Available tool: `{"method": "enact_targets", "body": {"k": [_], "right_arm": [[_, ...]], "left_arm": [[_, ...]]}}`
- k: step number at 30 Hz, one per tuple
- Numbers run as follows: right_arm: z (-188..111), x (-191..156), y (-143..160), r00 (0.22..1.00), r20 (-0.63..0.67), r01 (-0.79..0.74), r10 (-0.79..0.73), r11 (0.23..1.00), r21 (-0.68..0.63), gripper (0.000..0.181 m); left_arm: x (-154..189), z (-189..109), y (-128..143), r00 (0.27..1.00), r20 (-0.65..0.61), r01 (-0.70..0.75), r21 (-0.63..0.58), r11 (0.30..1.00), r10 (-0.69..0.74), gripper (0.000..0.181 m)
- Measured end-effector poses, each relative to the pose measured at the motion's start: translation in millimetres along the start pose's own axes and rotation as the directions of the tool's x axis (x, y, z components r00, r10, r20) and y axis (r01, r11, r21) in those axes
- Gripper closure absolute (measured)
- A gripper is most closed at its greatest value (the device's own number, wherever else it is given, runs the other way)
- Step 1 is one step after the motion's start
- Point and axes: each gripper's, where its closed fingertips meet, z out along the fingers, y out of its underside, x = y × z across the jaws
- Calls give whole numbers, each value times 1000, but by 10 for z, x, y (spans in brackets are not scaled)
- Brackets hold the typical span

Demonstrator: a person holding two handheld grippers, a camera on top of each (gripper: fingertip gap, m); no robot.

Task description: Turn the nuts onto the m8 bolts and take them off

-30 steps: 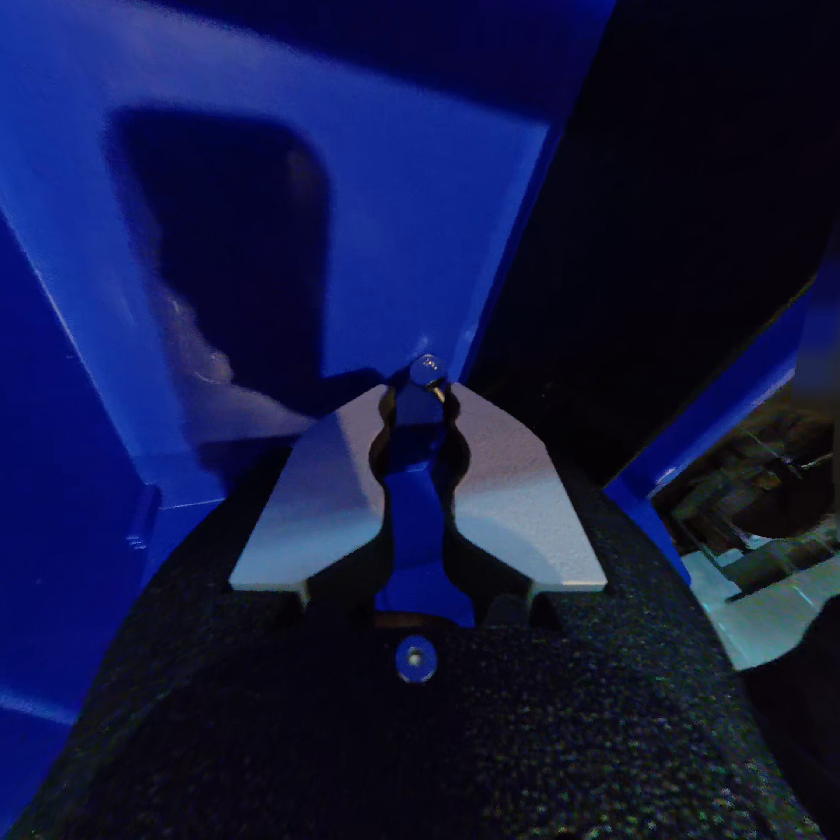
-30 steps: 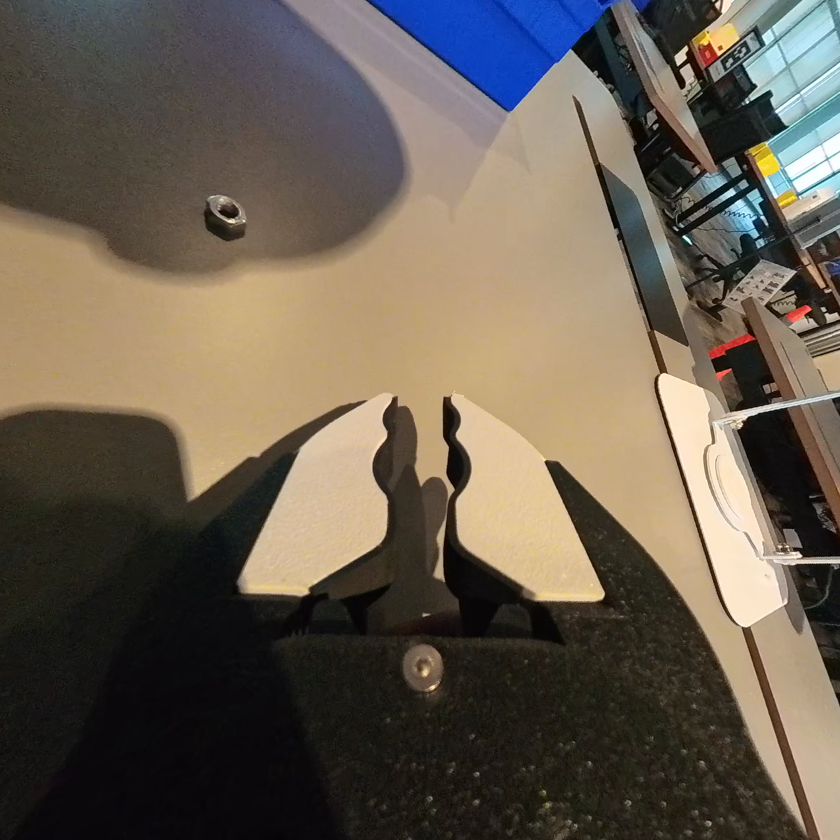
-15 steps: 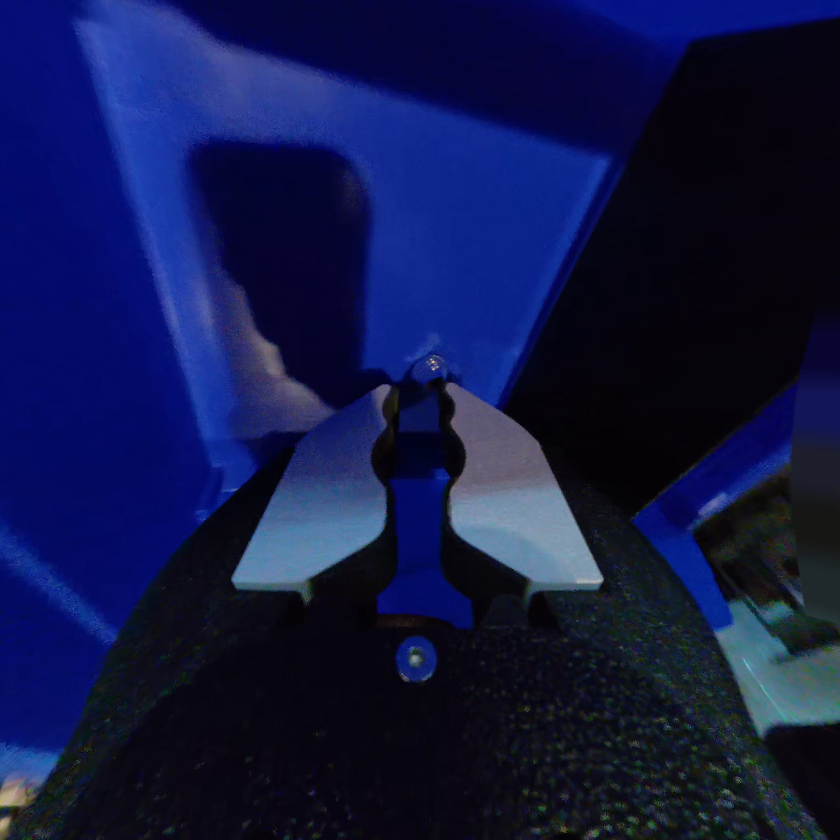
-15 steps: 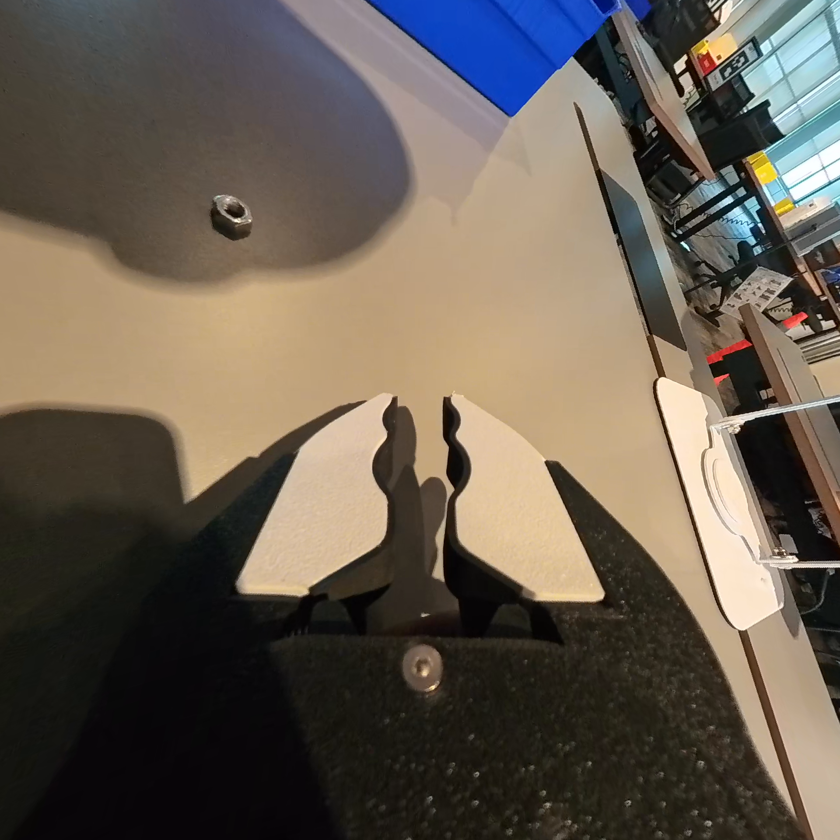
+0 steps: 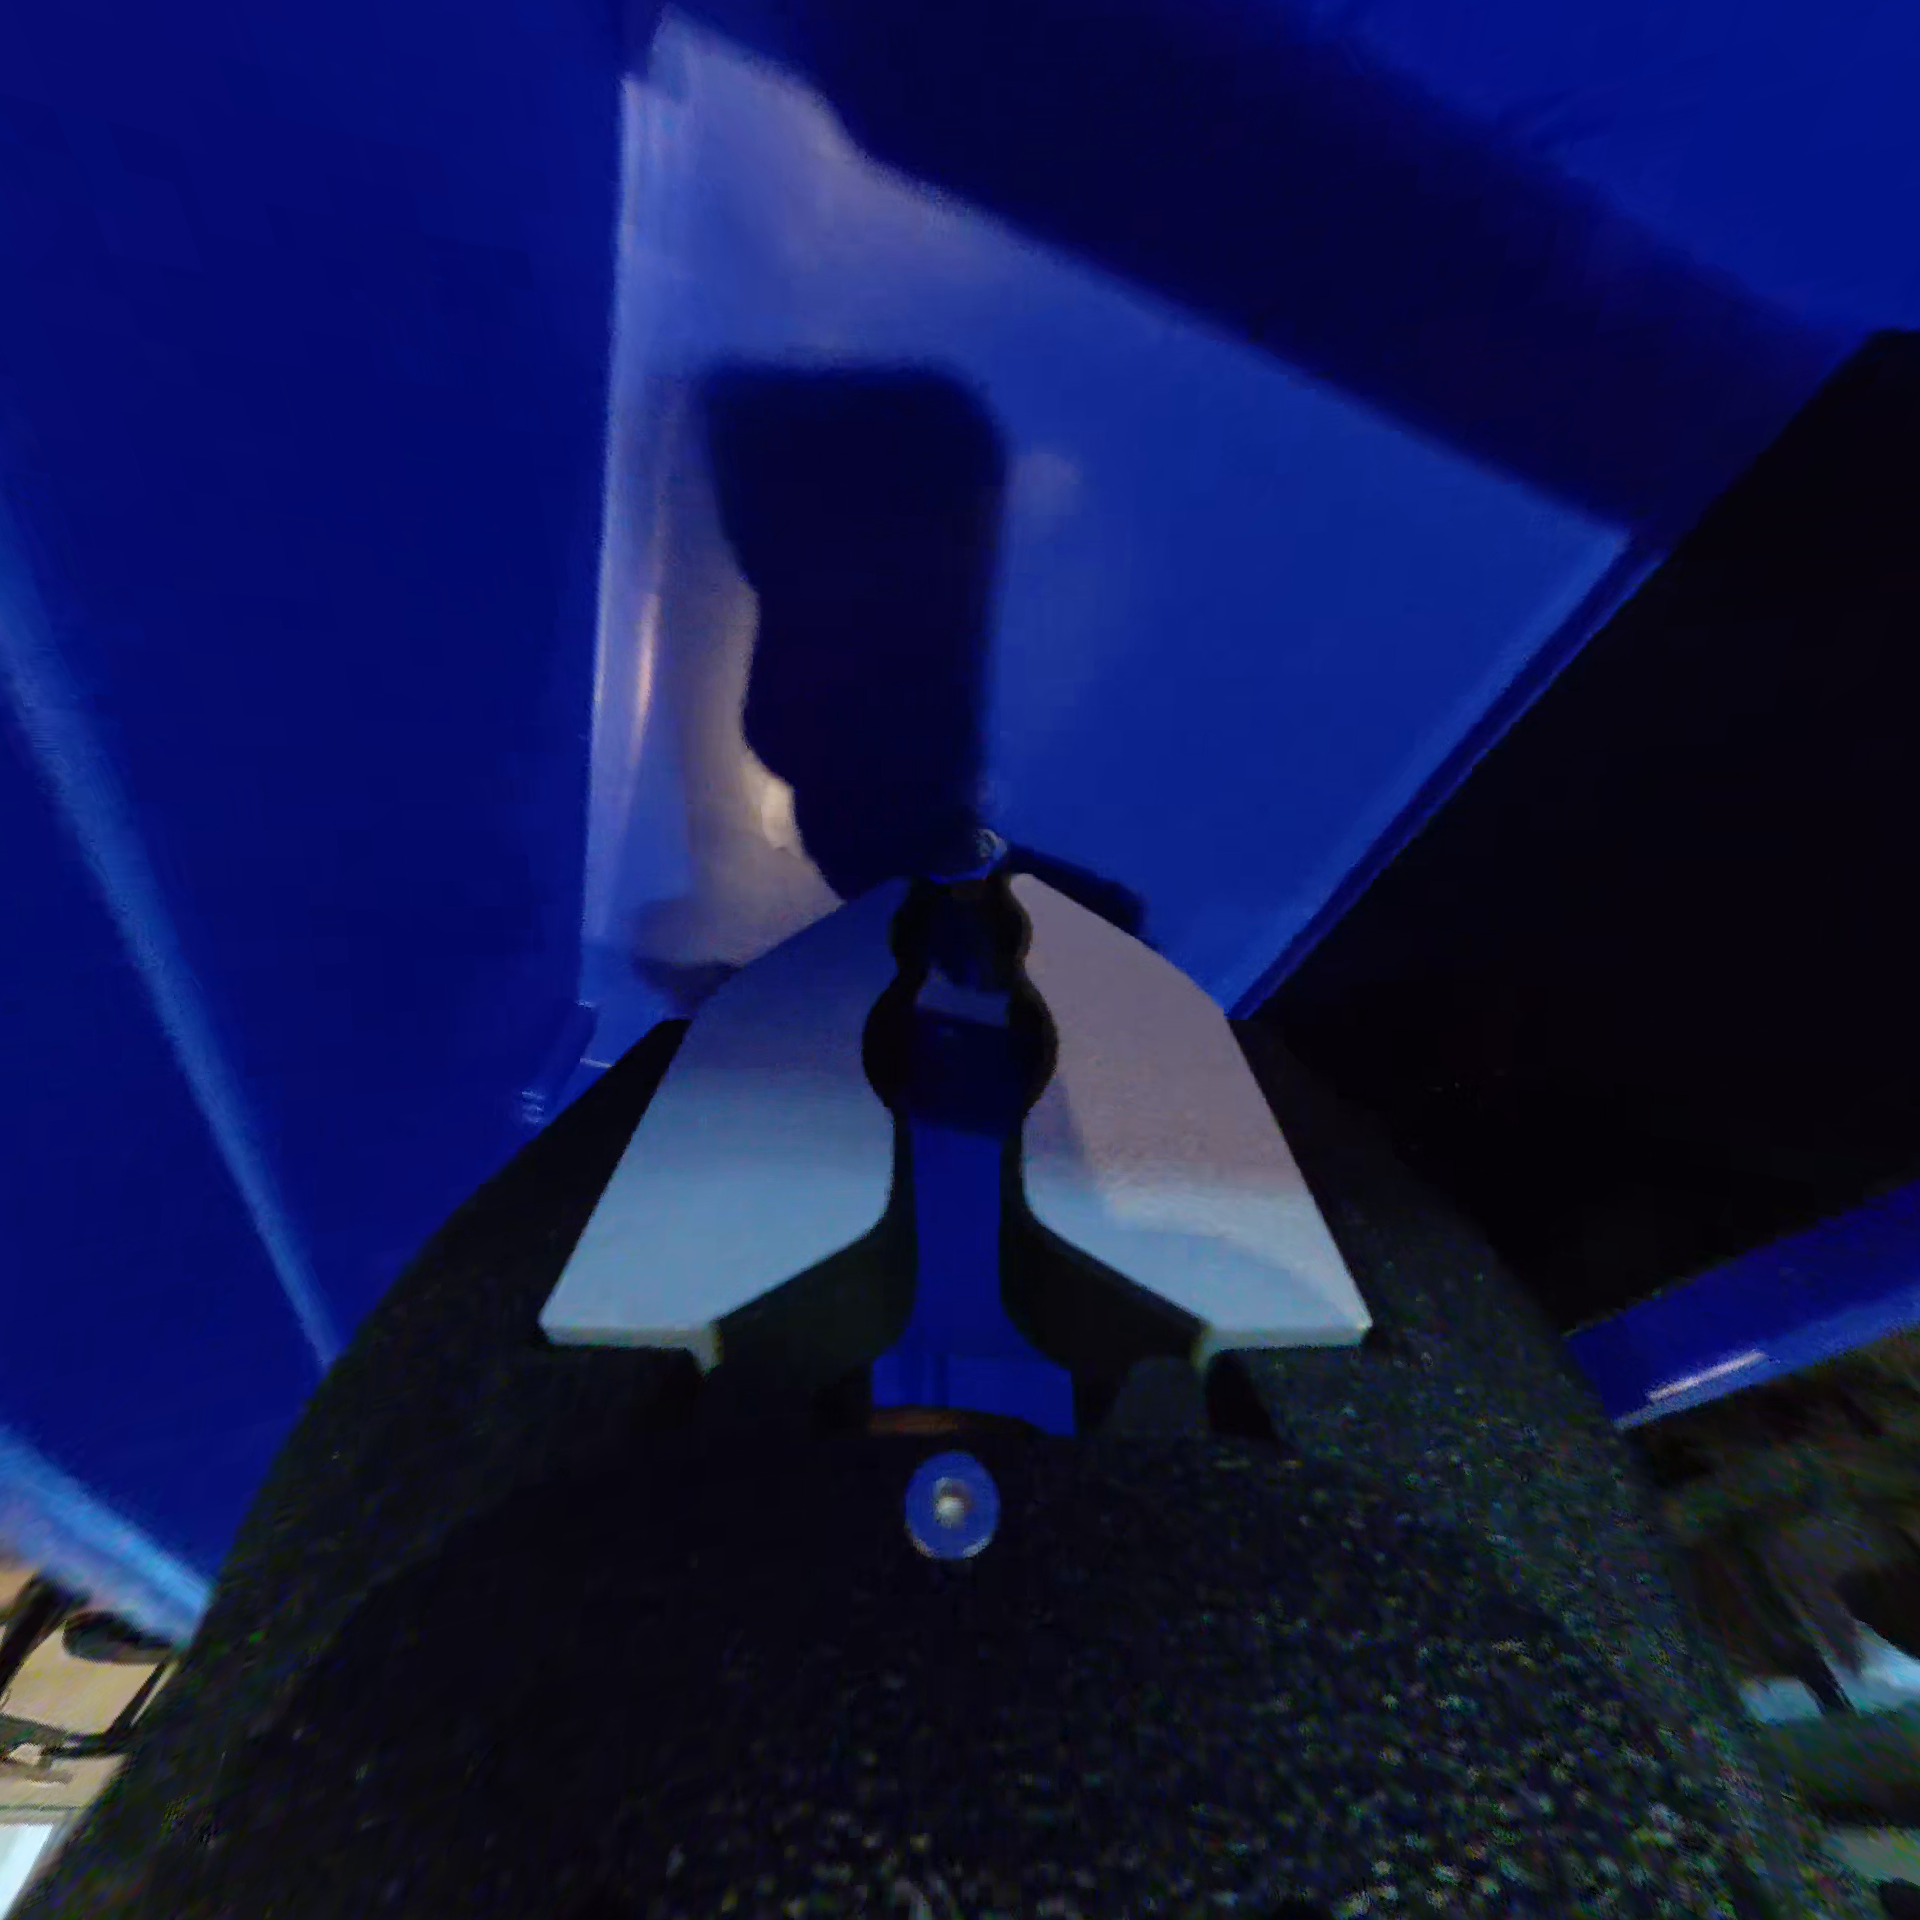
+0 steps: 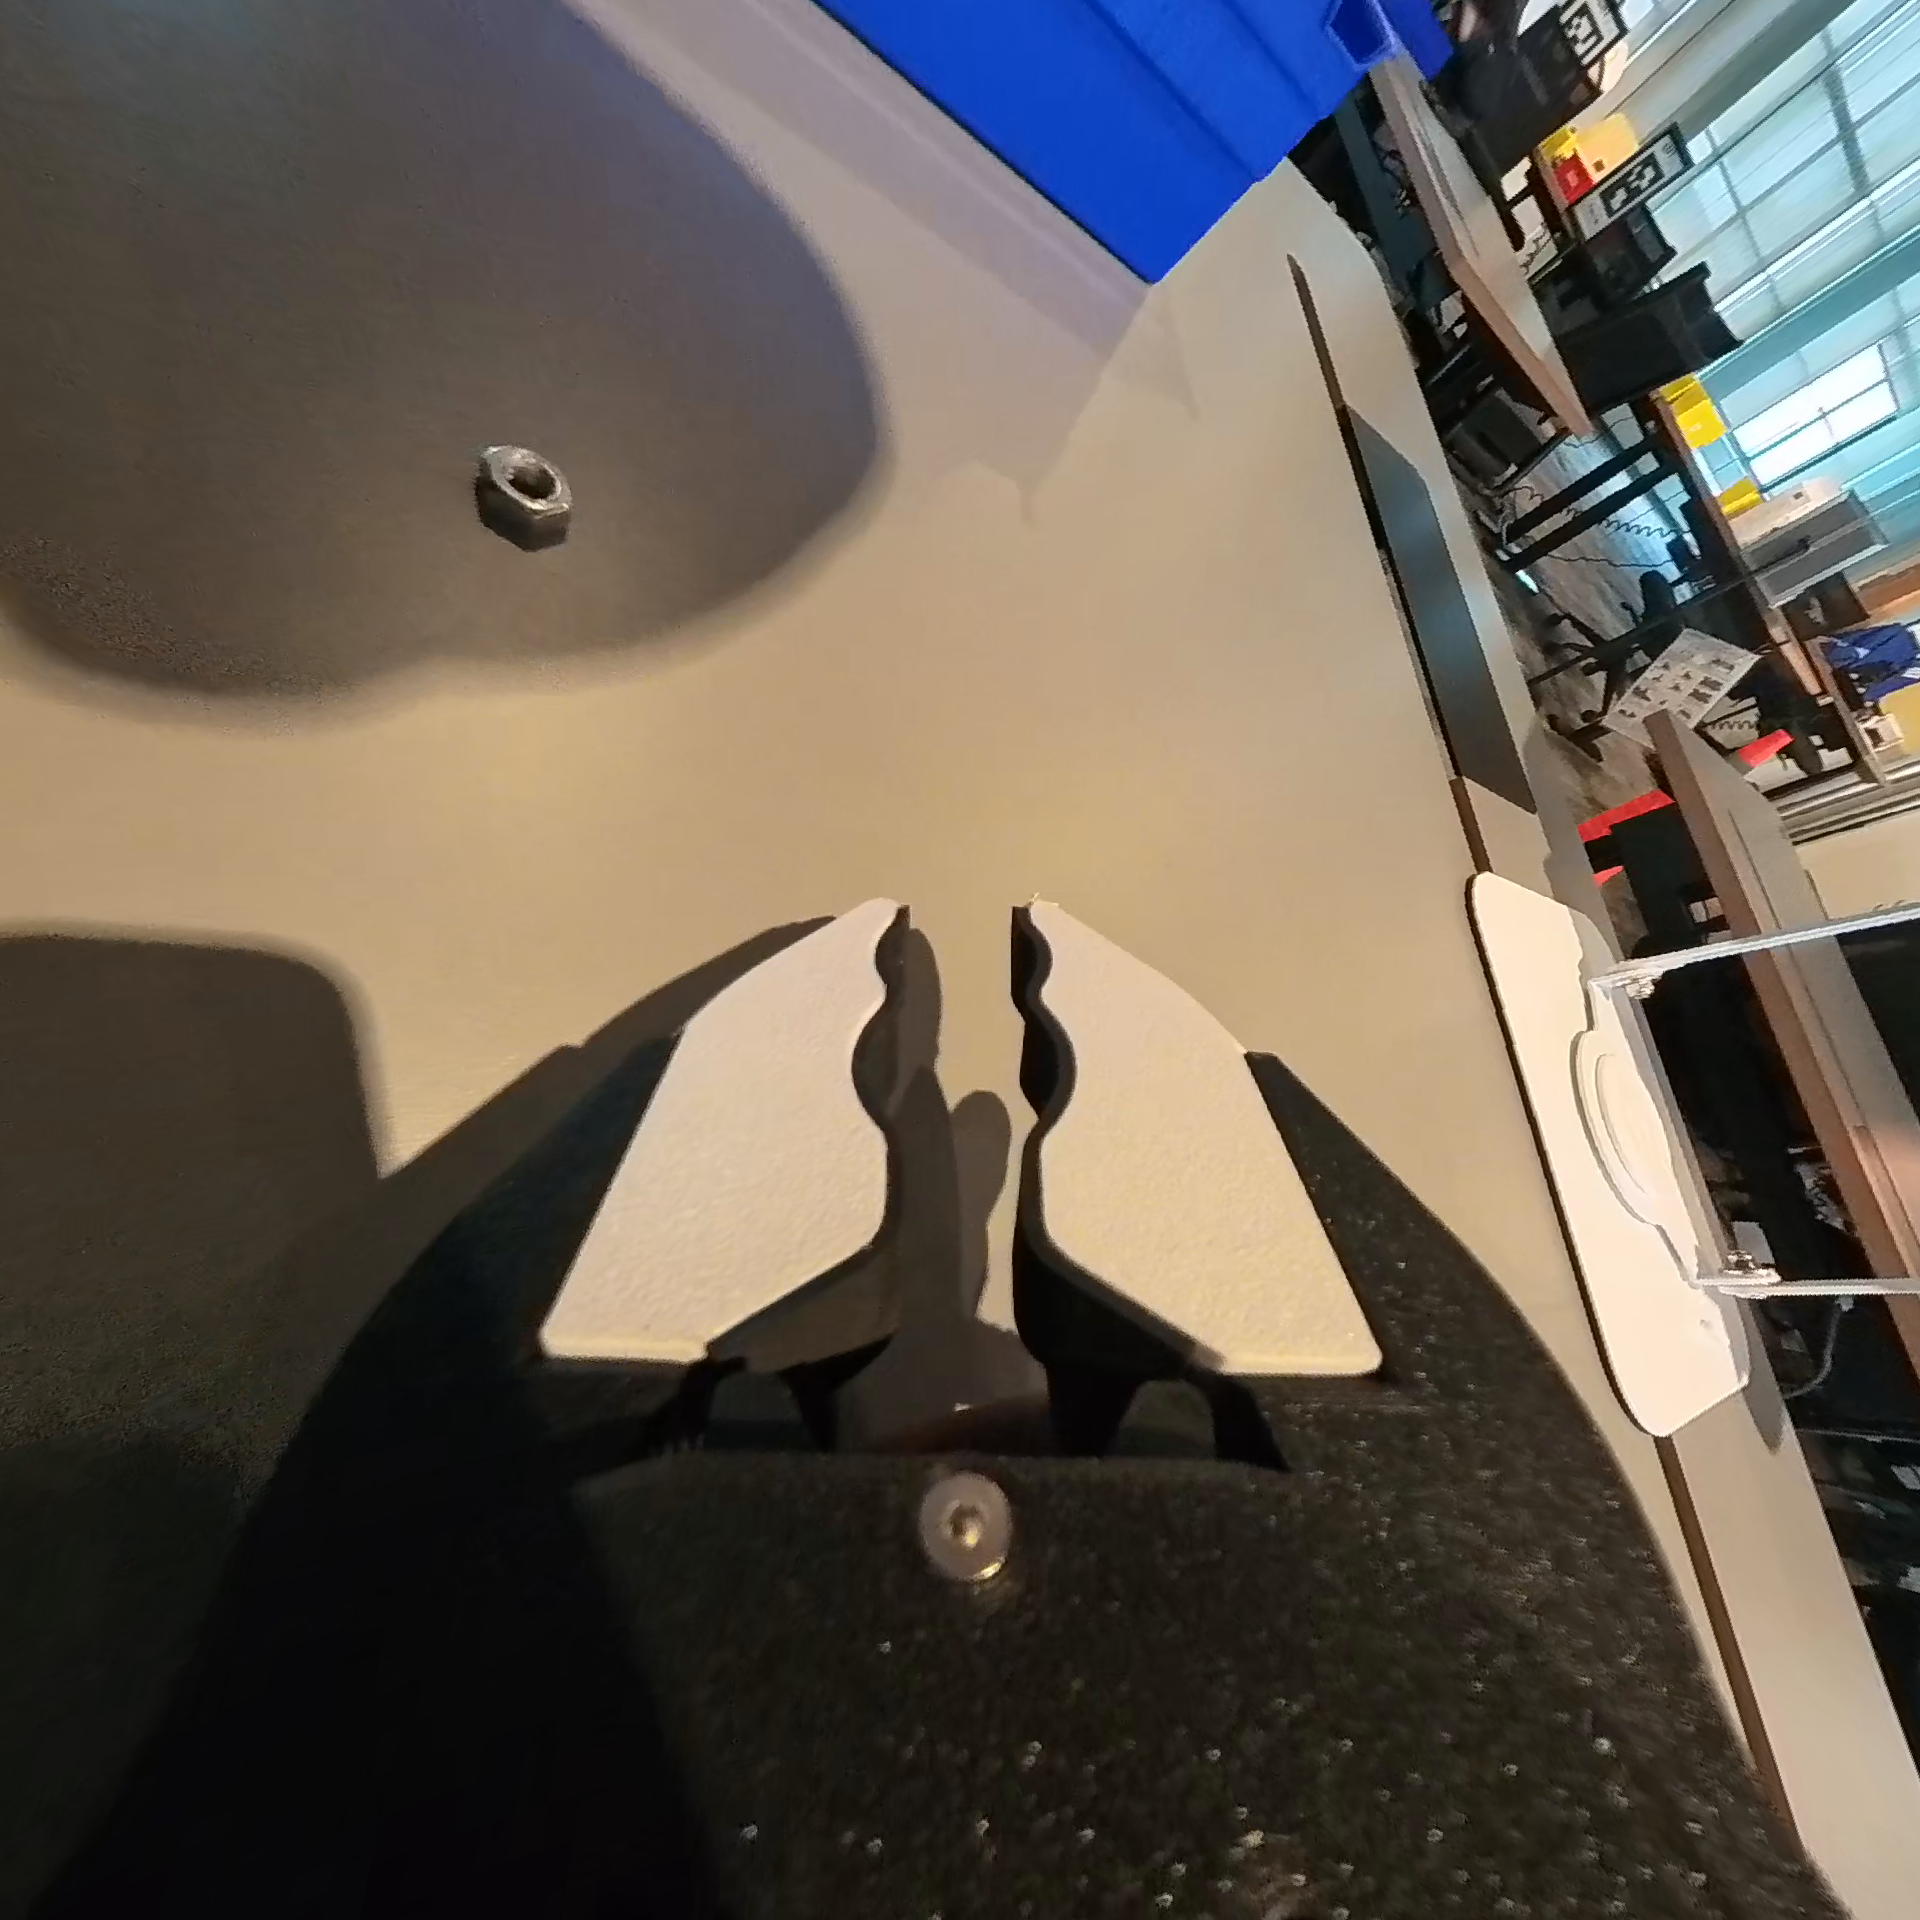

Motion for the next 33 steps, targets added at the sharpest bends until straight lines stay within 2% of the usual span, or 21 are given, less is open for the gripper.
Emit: {"method": "enact_targets", "body": {"k": [2,4,7,9,10,12,15,17,19,21,25,27,31,33], "right_arm": [[-4,9,-6,1000,-9,1,-1,1000,6,163],[-16,49,-19,999,-34,-13,14,1000,20,163],[-37,152,-33,993,-109,-29,33,999,39,163],[-39,200,-36,984,-179,11,-4,999,36,163],[-42,210,-38,977,-210,34,-27,999,29,163],[-72,247,-47,955,-288,74,-65,997,21,164],[-146,243,-46,934,-338,132,-118,991,19,165],[-215,269,20,927,-353,138,-127,990,5,165],[-303,292,86,926,-358,130,-119,991,8,165],[-386,300,144,927,-357,126,-113,992,13,165],[-462,276,224,930,-343,143,-134,990,1,165],[-449,239,231,931,-328,166,-160,986,-10,165],[-380,153,260,918,-305,243,-253,967,-70,168],[-345,154,270,922,-297,233,-250,968,-93,169]], "left_arm": [[-62,-211,-94,997,71,26,68,997,-30,170],[-122,-669,-339,981,174,41,223,974,-81,173],[200,-1523,-1090,966,242,-51,537,842,-96,174],[666,-1856,-1691,971,237,-135,652,746,-31,174],[927,-1909,-1994,971,239,-179,675,715,18,174],[1508,-1812,-2576,970,199,-240,698,674,140,174],[2239,-1301,-3252,951,83,-274,677,683,299,174],[2475,-914,-3519,938,49,-297,626,721,344,174],[2626,-657,-3656,928,24,-315,585,748,372,173],[2695,-541,-3741,924,23,-327,564,758,382,173],[2758,-538,-3813,929,-6,-298,579,759,370,172],[2749,-562,-3816,938,-3,-277,599,752,347,163],[2707,-634,-3708,958,-7,-214,651,728,288,158],[2669,-611,-3632,965,15,-208,647,734,260,158]]}}
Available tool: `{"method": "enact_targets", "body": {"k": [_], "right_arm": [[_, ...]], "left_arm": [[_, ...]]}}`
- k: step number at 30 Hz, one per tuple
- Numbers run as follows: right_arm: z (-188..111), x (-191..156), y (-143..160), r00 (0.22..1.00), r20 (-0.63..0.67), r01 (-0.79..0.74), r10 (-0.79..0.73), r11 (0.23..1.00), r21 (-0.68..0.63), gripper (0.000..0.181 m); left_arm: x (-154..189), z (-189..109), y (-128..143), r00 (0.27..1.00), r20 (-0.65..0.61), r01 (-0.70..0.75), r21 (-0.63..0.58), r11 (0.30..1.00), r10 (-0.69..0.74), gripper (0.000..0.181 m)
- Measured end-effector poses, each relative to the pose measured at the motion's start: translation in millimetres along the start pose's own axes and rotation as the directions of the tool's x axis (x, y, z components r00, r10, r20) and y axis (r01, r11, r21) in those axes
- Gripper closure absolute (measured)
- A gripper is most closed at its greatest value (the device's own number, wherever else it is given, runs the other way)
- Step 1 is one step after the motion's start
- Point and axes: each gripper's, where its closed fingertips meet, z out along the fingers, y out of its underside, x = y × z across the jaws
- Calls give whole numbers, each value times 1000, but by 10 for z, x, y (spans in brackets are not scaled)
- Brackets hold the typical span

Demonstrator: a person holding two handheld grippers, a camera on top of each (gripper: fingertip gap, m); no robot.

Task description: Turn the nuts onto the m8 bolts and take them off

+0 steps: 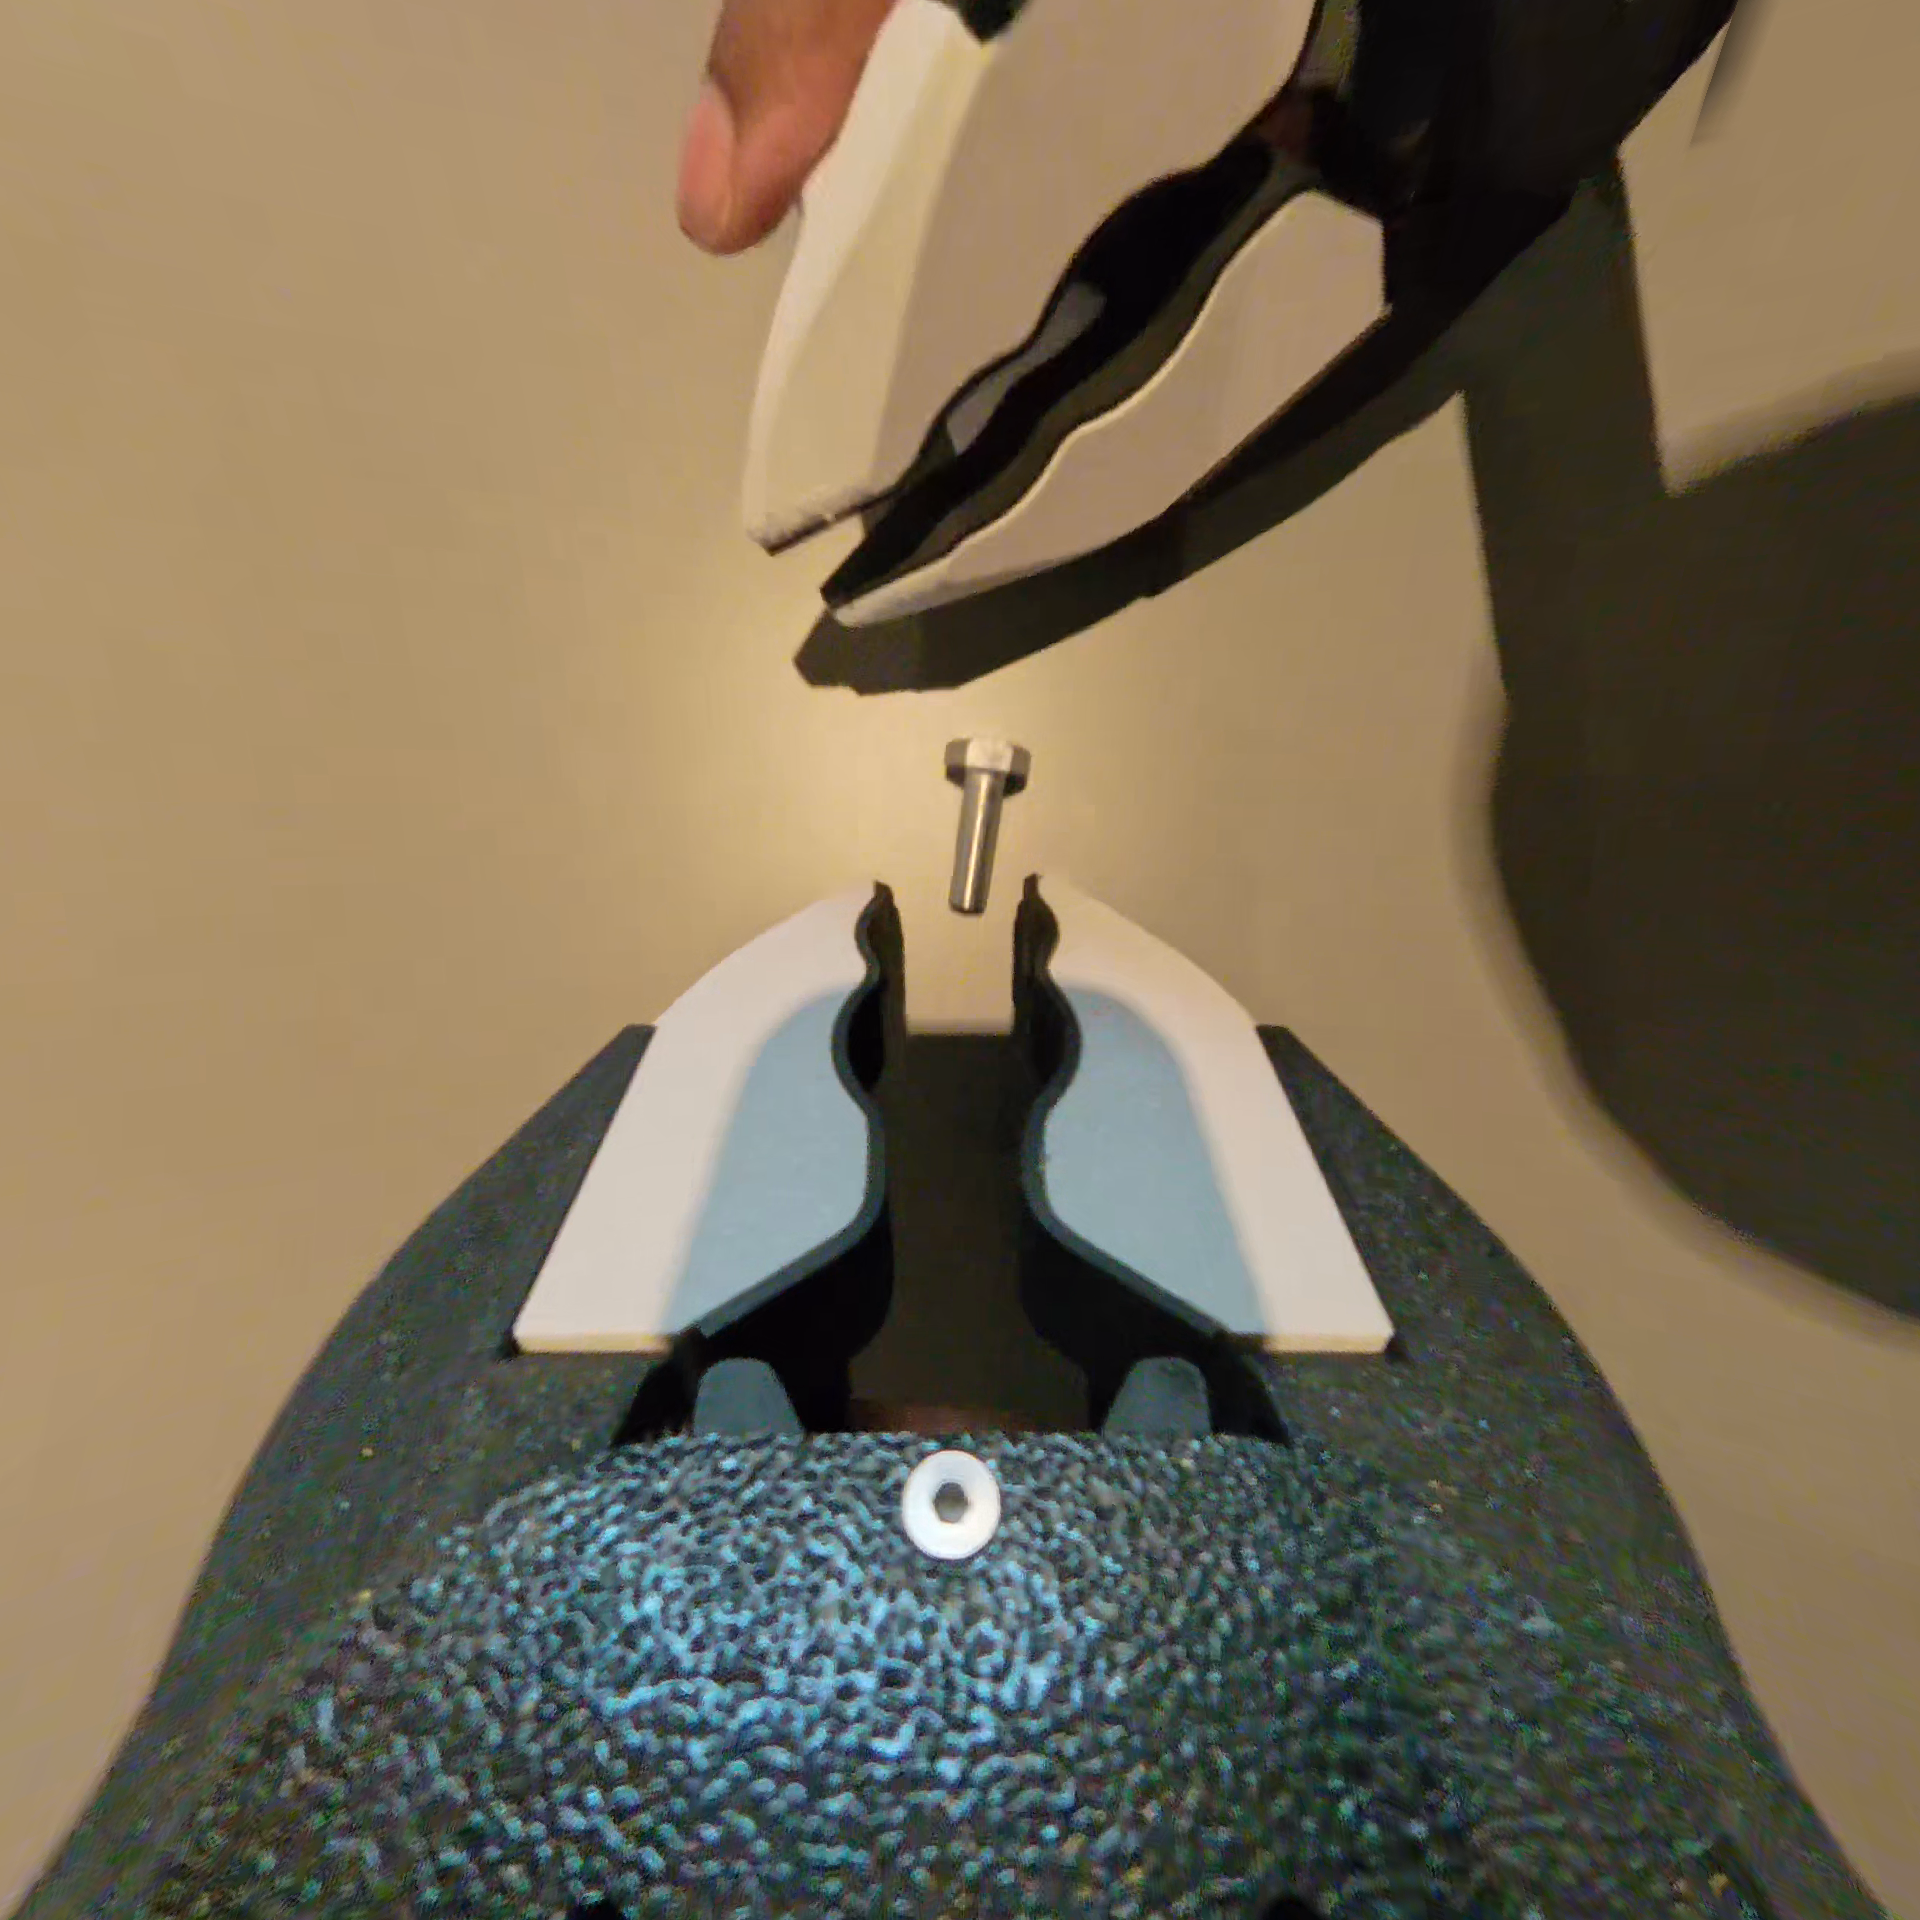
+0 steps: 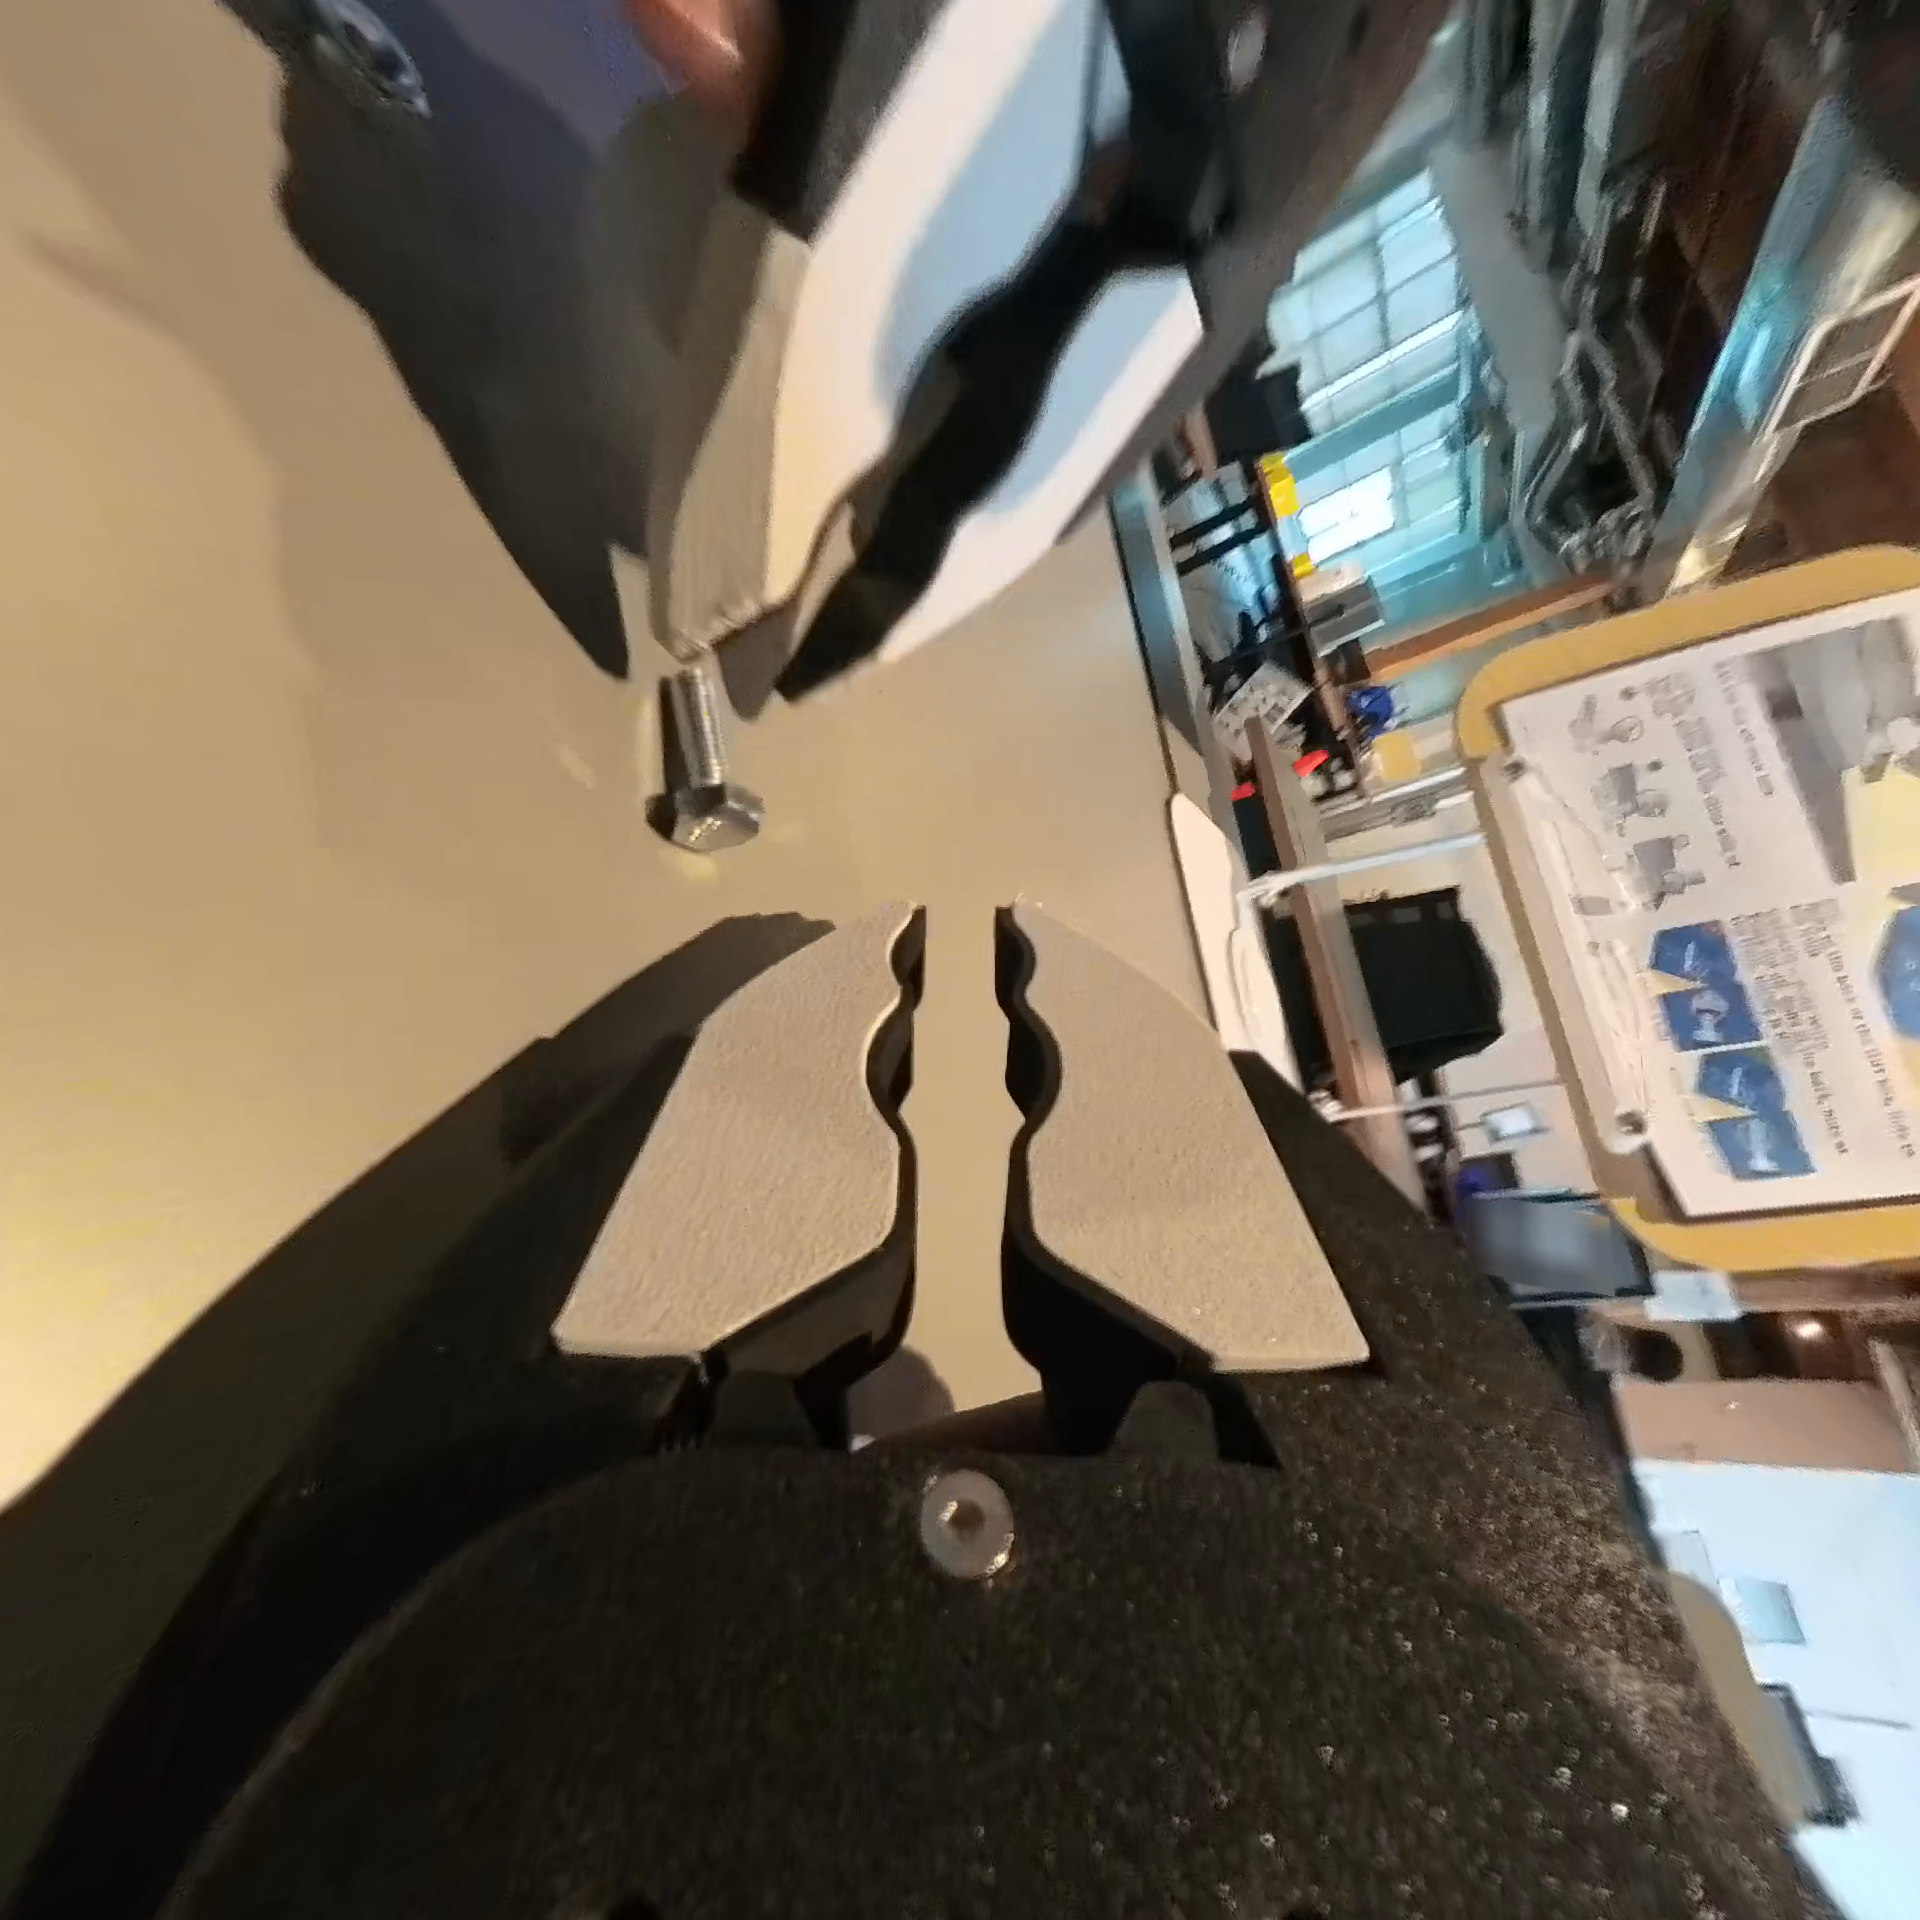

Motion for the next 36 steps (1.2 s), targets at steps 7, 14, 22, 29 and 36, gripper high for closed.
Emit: {"method": "enact_targets", "body": {"k": [7,14,22,29,36], "right_arm": [[127,-84,-67,998,69,21,-17,998,-63,170],[12,-255,-251,992,127,20,-12,998,-61,169],[-5,-300,-373,988,150,-38,49,997,-72,167],[86,-254,-451,993,110,-28,40,994,-107,167],[-54,-89,-75,990,90,-93,109,982,-165,168]], "left_arm": [[-155,46,84,994,109,19,-48,999,-14,161],[-373,4,86,973,221,72,-13,997,-68,160],[-103,-180,121,962,198,174,78,982,-186,156],[-80,-229,118,936,256,221,103,970,-241,155],[-89,-99,-2,914,288,251,157,955,-287,155]]}}
